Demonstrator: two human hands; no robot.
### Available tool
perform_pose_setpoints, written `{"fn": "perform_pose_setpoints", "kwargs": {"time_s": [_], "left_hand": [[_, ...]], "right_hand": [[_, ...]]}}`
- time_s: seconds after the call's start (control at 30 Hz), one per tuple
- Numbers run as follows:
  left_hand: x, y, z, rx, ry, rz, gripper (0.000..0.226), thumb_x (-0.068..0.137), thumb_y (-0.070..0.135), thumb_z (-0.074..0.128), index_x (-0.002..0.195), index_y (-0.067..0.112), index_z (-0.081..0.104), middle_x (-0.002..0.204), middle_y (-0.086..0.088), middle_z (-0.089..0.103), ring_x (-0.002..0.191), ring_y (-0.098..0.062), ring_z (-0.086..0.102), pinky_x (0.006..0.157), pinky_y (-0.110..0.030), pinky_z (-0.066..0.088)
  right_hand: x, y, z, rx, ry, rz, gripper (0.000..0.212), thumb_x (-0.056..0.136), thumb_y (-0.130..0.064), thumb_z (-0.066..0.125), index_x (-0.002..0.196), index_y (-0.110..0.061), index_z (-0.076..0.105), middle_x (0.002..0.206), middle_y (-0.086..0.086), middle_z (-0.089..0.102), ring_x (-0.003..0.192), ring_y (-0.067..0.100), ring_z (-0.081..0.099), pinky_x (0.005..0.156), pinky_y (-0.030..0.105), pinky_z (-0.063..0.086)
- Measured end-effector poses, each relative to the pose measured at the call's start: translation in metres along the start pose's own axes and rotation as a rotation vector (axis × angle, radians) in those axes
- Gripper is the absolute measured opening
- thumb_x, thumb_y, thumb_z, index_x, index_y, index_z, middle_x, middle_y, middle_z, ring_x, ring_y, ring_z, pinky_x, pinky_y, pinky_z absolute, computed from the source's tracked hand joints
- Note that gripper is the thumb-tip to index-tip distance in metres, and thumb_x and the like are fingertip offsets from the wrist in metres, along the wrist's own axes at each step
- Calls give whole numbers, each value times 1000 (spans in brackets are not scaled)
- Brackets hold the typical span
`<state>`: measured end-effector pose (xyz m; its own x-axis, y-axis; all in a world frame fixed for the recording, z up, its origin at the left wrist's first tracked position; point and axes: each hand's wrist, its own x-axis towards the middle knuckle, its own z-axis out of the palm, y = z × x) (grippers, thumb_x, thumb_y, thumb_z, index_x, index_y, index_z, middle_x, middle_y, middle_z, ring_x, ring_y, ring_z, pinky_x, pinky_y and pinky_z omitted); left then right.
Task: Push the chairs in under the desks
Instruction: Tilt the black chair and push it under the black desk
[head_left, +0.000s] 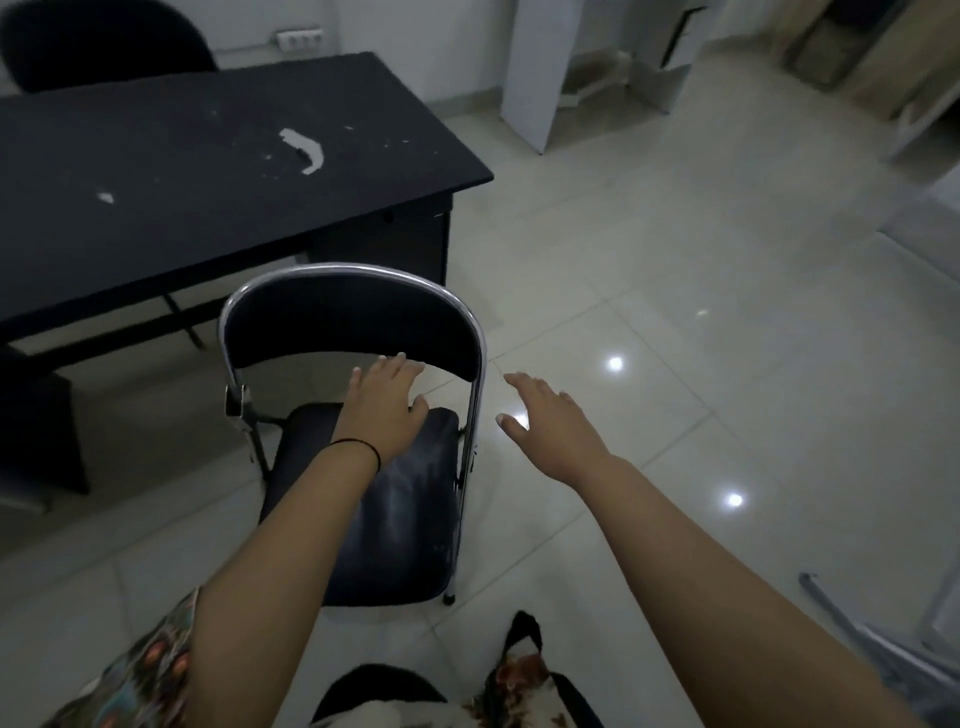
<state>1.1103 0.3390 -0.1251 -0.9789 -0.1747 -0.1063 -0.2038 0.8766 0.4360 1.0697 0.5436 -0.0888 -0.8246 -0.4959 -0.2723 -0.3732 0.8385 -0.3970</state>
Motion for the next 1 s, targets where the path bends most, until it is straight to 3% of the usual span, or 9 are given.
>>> {"fn": "perform_pose_setpoints", "kwargs": {"time_s": [0.27,0.47,1.0], "left_hand": [[27,35,32,-42,176,-317,48,92,20,46,139,17,40,150,-6,30,141,-23,20,115,-44,8],[63,39,44,-23,321,-449,48,92,19,48,139,16,39,149,-6,32,140,-22,22,115,-42,8],[160,34,62,-42,372,-771,51,95,34,42,143,17,33,152,-3,28,142,-17,18,116,-38,4]], "right_hand": [[84,45,-30,-58,-92,-266,52,100,-30,44,147,-16,27,151,3,32,132,21,37,111,34,25],[152,50,-33,-64,-130,-413,54,99,-29,45,148,-18,26,155,5,25,139,22,29,115,40,24],[337,-6,-41,-128,-291,-761,55,99,-28,42,150,-19,21,159,2,17,146,18,15,119,38,13]]}}
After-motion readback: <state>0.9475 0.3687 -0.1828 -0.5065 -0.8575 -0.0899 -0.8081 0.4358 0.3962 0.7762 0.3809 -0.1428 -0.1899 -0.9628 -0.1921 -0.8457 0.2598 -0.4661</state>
